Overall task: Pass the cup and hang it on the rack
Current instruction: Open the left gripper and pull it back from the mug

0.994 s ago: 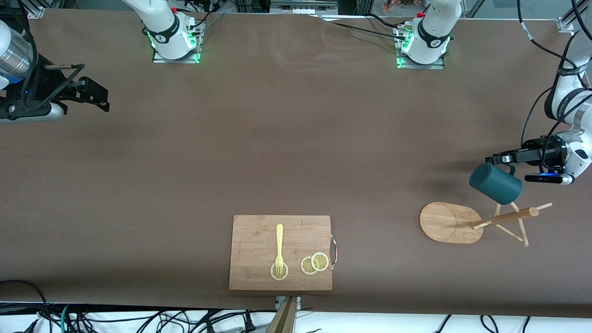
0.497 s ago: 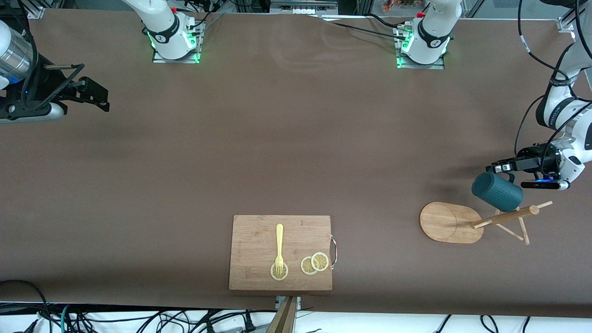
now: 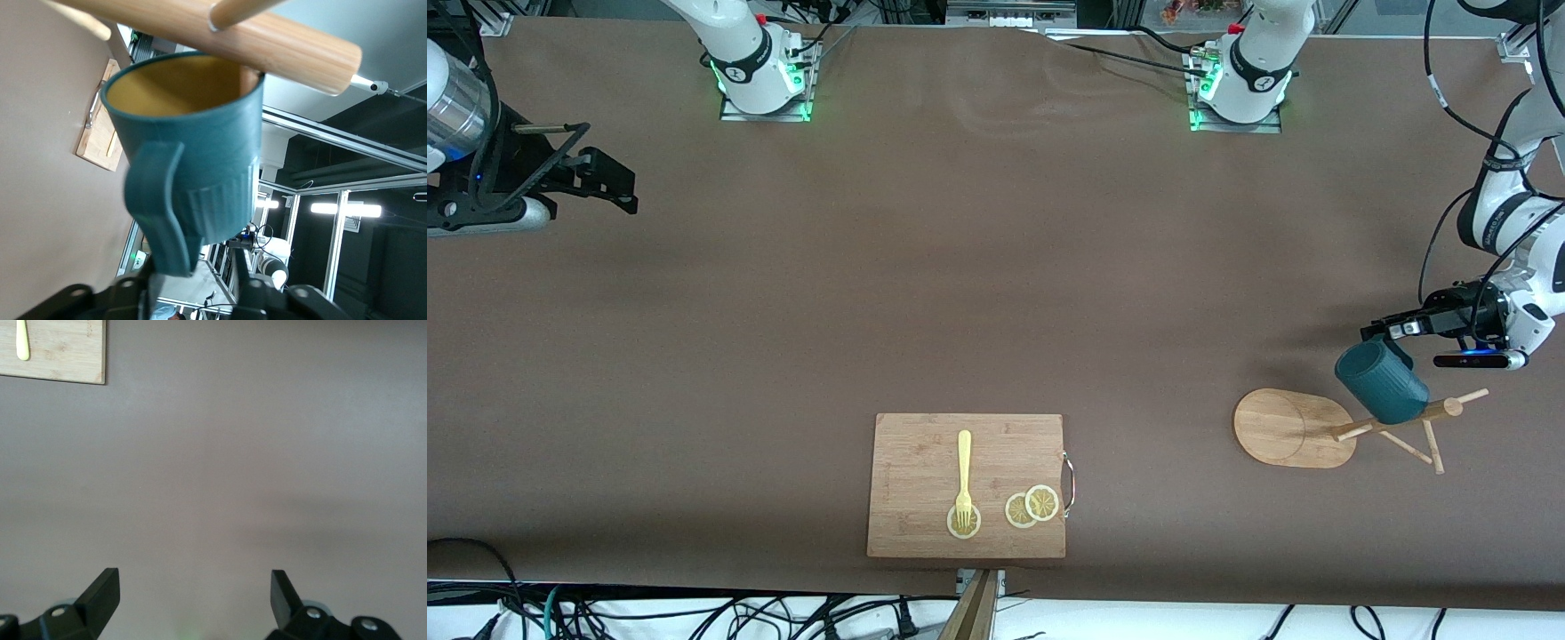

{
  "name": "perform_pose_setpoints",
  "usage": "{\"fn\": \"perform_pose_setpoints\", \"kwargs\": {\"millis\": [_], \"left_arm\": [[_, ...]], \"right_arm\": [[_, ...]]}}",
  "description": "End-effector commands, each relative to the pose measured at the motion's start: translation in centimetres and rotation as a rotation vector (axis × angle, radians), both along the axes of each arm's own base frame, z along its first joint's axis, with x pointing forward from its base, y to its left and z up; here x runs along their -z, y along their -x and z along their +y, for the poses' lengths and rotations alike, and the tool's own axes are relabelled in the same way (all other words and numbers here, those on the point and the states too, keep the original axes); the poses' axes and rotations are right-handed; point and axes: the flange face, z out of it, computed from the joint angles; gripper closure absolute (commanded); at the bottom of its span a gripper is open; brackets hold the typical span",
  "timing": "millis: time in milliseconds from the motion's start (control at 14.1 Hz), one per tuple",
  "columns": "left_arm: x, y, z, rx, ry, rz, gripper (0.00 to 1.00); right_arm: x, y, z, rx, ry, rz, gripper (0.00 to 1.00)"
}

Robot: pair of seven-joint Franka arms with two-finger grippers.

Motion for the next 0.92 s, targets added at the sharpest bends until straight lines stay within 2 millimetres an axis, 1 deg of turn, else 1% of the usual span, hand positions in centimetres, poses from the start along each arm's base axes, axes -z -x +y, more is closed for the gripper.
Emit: {"fn": "perform_pose_setpoints", "kwargs": {"millis": [0, 71, 213, 426, 568, 710, 781, 852], "left_arm": [[-1.8, 0.2, 0.6, 0.047, -0.072, -0.035, 0.00], [-2.5, 0.7, 1.2, 0.065, -0.099, -0.037, 0.00], [-4.2, 2.3, 2.9, 0.132, -0.199, -0.027, 0.00], [-6.7, 4.2, 4.4, 0.223, -0.325, -0.011, 0.00], [-9.0, 5.4, 4.9, 0.308, -0.446, 0.004, 0.00], [-10.8, 6.5, 5.3, 0.396, -0.567, 0.031, 0.00], [-12.7, 6.0, 5.8, 0.435, -0.651, 0.024, 0.00], [-14.7, 5.0, 5.6, 0.477, -0.730, 0.009, 0.00]], "right_arm": [[-0.7, 0.5, 0.0, -0.003, 0.001, 0.001, 0.00], [-0.7, 0.5, 0.0, -0.003, 0.001, 0.001, 0.00], [-0.7, 0.5, 0.1, -0.004, 0.001, 0.001, 0.00], [-0.6, 0.5, 0.0, -0.006, 0.002, 0.004, 0.00], [-0.6, 0.5, -0.1, -0.001, 0.002, 0.007, 0.00], [-0.6, 0.5, 0.0, -0.003, 0.002, 0.007, 0.00], [-0.7, 0.5, 0.0, -0.003, 0.002, 0.005, 0.00], [-0.6, 0.6, 0.1, -0.004, 0.002, 0.007, 0.00]]}}
